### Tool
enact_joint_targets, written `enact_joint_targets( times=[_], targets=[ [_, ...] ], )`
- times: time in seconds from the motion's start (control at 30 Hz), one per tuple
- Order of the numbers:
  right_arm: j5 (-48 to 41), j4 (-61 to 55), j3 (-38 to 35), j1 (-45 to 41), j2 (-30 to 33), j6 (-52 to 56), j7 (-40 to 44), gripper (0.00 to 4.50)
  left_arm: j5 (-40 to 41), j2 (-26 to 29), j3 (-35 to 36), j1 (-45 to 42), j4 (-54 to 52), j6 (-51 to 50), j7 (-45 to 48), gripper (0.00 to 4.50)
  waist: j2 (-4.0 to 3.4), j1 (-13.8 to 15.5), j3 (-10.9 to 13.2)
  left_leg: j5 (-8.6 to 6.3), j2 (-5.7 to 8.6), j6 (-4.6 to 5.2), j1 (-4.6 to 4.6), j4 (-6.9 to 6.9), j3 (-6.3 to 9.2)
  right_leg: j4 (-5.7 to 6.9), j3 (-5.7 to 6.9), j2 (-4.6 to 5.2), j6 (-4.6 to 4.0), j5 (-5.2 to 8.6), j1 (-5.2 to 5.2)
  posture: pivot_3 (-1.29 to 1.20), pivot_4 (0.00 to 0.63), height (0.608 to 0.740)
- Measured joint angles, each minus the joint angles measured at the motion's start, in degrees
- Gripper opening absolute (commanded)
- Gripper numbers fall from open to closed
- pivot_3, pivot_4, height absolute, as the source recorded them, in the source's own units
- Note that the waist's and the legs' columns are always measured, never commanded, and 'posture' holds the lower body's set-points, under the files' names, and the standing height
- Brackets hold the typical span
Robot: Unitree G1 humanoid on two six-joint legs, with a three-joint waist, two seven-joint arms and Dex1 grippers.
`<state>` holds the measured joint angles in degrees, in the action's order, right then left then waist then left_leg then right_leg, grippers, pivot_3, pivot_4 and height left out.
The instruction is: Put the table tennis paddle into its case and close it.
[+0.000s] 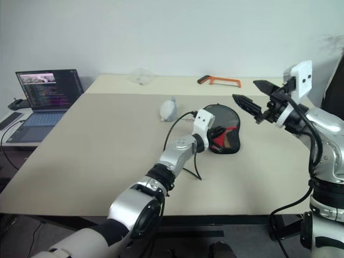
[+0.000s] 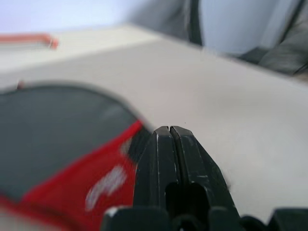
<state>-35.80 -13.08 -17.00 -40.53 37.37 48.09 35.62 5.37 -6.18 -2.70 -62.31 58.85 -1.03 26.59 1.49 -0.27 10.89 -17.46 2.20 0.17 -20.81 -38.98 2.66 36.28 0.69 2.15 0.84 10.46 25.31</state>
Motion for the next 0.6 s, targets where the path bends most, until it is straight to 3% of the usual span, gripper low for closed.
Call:
enact_joint_targets(
  times=[0.1, 0.2, 0.43, 0.53, 0.57, 0.6],
  targets=[
    [-0.9, 1.75, -0.4, 0.09, -2.94, 3.54, -5.47, 4.5, 1.49, 5.6, 0.99, 0.67, -5.08, -2.58, 5.52, 0.05, 0.0, -0.34, 0.0, 0.0, -0.07, 0.0, 0.03, 0.0, -0.12, 0.02, -0.06, 0.01, -0.02, -0.03, 0.01, 0.0, 0.15, 0.74],
    [0.25, 9.42, -2.68, -0.84, -7.98, 6.7, -14.57, 4.5, 4.07, 13.86, 2.55, 3.35, -15.96, -6.94, 12.76, 0.62, -0.04, -0.64, -0.02, 0.03, -0.1, -0.03, 0.05, 0.0, -0.09, 0.1, -0.14, 0.01, -0.07, -0.06, 0.04, 0.0, 0.15, 0.74],
    [1.01, 23.5, -8.72, -3.18, -17.48, 10.89, -30.08, 4.5, 8.82, 28.83, 2.36, 13.49, -37.05, -18.86, 26.14, 3.04, -0.09, -0.63, -0.05, 0.04, 0.01, -0.05, -0.11, 0.01, -0.04, 0.42, -0.19, 0.12, -0.11, -0.07, 0.31, 0.0, 0.15, 0.74],
    [1.22, 26.63, -10.84, -3.2, -18.56, 11.28, -33.93, 4.5, 12.91, 36.12, 3.04, 17.48, -44.64, -26.62, 31.93, 4.15, -0.1, -0.74, -0.04, 0.03, 0.02, -0.04, -0.12, 0.01, -0.03, 0.43, -0.18, 0.12, -0.12, -0.06, 0.33, 0.0, 0.15, 0.74],
    [1.21, 27.12, -11.04, -3.22, -18.85, 11.42, -34.68, 4.5, 14.71, 39.72, 3.11, 19.42, -48.06, -29.49, 34.44, 4.46, -0.11, -0.87, -0.03, 0.02, 0.01, -0.03, -0.11, 0.01, -0.04, 0.43, -0.19, 0.11, -0.11, -0.06, 0.33, 0.0, 0.15, 0.74],
    [1.16, 27.26, -11.27, -3.23, -19.15, 11.57, -35.01, 4.5, 16.03, 42.48, 3.19, 20.98, -50.3, -31.8, 36.38, 4.46, -0.11, -1.12, -0.03, 0.02, 0.01, -0.02, -0.1, 0.01, -0.04, 0.44, -0.18, 0.1, -0.11, -0.05, 0.32, 0.0, 0.15, 0.74]
  ],
)
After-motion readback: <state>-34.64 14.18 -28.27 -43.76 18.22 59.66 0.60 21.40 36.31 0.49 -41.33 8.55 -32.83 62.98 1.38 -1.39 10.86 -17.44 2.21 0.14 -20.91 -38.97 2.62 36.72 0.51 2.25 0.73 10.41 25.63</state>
